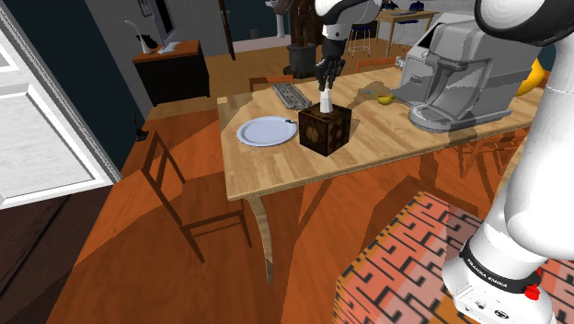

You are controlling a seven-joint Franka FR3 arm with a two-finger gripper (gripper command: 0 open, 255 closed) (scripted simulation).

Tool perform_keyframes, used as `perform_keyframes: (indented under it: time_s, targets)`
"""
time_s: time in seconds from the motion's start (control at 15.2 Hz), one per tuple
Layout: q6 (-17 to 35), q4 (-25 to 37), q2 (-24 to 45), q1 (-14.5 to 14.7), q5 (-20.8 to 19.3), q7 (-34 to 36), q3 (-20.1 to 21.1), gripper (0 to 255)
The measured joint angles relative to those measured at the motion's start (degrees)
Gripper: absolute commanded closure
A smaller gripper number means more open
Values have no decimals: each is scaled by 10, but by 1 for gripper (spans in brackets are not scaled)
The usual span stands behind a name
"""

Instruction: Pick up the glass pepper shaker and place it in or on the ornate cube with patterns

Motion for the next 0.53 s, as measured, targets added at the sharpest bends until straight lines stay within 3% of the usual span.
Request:
perform_keyframes:
  time_s: [0.07, 0.13, 0.53]
  targets:
    - [0, 0, 0, 0, 0, 0, 0, 255]
    - [0, 0, 0, 0, 0, 0, 0, 0]
    - [0, 0, 0, 0, 0, 0, 0, 0]
